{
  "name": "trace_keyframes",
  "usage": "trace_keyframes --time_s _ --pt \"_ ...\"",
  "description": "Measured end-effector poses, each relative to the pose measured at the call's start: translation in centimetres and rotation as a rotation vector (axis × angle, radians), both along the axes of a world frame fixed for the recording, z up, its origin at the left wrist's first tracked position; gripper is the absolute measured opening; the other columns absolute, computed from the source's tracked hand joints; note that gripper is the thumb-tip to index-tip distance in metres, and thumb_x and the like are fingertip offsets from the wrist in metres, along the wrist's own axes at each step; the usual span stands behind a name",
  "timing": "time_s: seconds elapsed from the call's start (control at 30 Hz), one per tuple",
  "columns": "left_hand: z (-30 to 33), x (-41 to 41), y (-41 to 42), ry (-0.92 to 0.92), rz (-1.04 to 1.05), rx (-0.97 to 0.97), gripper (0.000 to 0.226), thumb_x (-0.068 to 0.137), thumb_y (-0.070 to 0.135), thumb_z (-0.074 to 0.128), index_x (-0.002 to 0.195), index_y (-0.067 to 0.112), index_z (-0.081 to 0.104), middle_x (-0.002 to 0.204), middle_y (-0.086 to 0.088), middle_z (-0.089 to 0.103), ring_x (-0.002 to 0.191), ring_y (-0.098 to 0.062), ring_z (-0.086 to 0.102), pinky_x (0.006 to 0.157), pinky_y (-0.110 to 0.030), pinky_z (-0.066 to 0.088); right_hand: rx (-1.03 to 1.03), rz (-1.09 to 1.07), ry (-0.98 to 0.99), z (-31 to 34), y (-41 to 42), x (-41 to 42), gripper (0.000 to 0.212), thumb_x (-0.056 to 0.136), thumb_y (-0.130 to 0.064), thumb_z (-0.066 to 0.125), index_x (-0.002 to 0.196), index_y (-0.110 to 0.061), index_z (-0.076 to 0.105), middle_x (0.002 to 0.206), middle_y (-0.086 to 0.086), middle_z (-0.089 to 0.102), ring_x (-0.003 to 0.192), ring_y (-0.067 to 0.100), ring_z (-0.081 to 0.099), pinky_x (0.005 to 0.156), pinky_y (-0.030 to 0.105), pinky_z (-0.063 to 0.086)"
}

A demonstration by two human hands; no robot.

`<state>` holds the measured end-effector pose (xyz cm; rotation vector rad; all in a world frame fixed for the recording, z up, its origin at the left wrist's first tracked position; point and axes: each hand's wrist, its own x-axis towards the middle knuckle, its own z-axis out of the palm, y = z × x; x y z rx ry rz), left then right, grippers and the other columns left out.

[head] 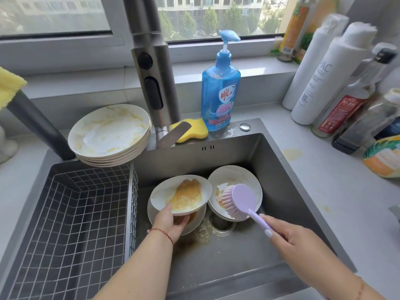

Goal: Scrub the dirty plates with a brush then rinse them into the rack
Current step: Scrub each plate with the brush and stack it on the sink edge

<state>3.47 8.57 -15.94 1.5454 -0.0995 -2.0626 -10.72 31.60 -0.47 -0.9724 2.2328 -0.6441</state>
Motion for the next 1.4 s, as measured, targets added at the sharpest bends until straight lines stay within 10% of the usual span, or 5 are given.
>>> trace_keyframes --time_s 0.3,0.63,1.0,1.23,1.4 --pt "2.2 1.1 2.0 0.083 -0.164 -0.076 0.036 0.103 0.03 0.049 0.135 0.013 0.045 0.13 -0.021 0.055 0.111 -0.042 0.058 0.08 -0.064 0.056 0.059 0.007 -0.05 -0.1 -0.5 0.5 0.047 0.096 -0.028 0.044 0.109 -0.074 0.046 0.095 -0.003 0.069 0.065 0.014 0.052 0.06 0.024 0.039" --pt "4.9 4.1 5.2 0.033 -0.359 -0.324 0.049 0.102 0.053 0.034 0.13 0.021 0.059 0.115 -0.01 0.073 0.107 -0.032 0.069 0.077 -0.051 0.059 0.061 0.072 -0.263 -0.7 -3.2 2.5 0.04 0.096 -0.017 0.043 0.119 -0.048 0.053 0.052 -0.017 0.049 0.043 0.002 0.037 0.054 0.025 0.036" --pt "6.2 6.4 6.5 0.003 -0.328 -0.468 0.044 0.098 0.057 0.036 0.128 0.031 0.056 0.117 -0.006 0.072 0.105 -0.034 0.069 0.072 -0.068 0.054 0.267 0.433 0.108 -0.2 -3.8 4.0 0.042 0.099 -0.022 0.03 0.139 -0.027 0.044 0.082 -0.004 0.051 0.07 0.015 0.048 0.072 0.029 0.049" --pt "6.5 6.1 7.4 -0.152 -0.381 -0.516 0.089 0.06 0.095 0.051 0.129 0.04 0.055 0.13 0.002 0.065 0.122 -0.03 0.059 0.101 -0.059 0.046 0.179 0.455 -0.083 1.2 -5.9 7.4 0.04 0.099 -0.029 0.032 0.134 -0.038 0.049 0.092 -0.01 0.061 0.074 0.013 0.057 0.068 0.022 0.045" --pt "7.8 5.9 8.3 -0.039 -0.387 -0.513 0.042 0.099 0.058 0.033 0.127 0.034 0.055 0.115 -0.006 0.072 0.098 -0.034 0.071 0.051 -0.038 0.055 0.162 0.356 0.118 0.3 -9.0 6.3 0.042 0.1 -0.019 0.031 0.14 -0.024 0.043 0.116 0.006 0.063 0.098 0.025 0.061 0.081 0.031 0.047"
